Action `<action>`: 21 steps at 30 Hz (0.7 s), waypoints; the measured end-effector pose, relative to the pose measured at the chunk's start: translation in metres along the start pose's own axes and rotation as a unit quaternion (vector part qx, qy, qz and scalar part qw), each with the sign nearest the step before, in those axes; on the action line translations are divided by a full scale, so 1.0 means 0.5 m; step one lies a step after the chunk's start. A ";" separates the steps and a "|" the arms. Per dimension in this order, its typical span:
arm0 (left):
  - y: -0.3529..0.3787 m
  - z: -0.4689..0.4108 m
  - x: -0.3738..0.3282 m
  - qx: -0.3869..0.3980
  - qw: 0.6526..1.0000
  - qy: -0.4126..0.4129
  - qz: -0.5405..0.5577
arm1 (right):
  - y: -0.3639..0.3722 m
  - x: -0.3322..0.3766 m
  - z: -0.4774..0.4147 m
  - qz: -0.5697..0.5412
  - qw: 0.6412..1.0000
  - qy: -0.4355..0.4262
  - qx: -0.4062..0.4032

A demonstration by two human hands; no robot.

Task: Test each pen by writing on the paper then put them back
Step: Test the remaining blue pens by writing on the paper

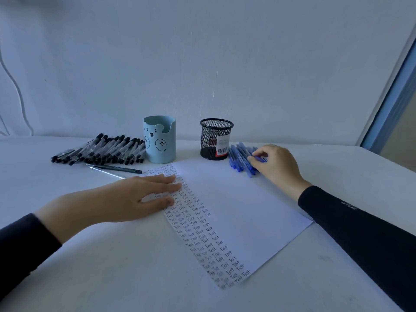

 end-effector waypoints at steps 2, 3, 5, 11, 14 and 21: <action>0.000 0.000 -0.003 -0.005 1.000 0.006 -0.001 | -0.010 0.012 0.009 0.019 1.000 0.008 -0.021; -0.001 0.000 -0.004 -0.009 1.000 0.008 -0.003 | -0.013 0.021 0.013 0.015 1.000 -0.001 -0.027; -0.012 0.001 -0.003 -0.029 0.999 0.012 -0.001 | -0.010 0.050 0.022 -0.009 0.999 -0.032 -0.013; -0.108 0.044 0.075 -0.205 0.978 -0.017 -0.027 | 0.029 0.151 0.057 -0.069 0.978 -0.189 0.058; -0.128 0.069 0.126 -0.211 0.975 -0.063 -0.015 | 0.049 0.173 0.077 -0.053 0.956 -0.275 0.083; -0.107 0.062 0.152 -0.173 0.981 -0.081 -0.045 | 0.056 0.170 0.078 -0.075 0.952 -0.277 0.104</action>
Point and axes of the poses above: each hand's wrist, its own z-axis away from the middle knuckle, its own y-axis out of the palm, x = y × z, the point moved 5 cm from there along -z, towards the middle knuckle, and after that the axes turned 10 degrees about x, right-handed, at the moved point
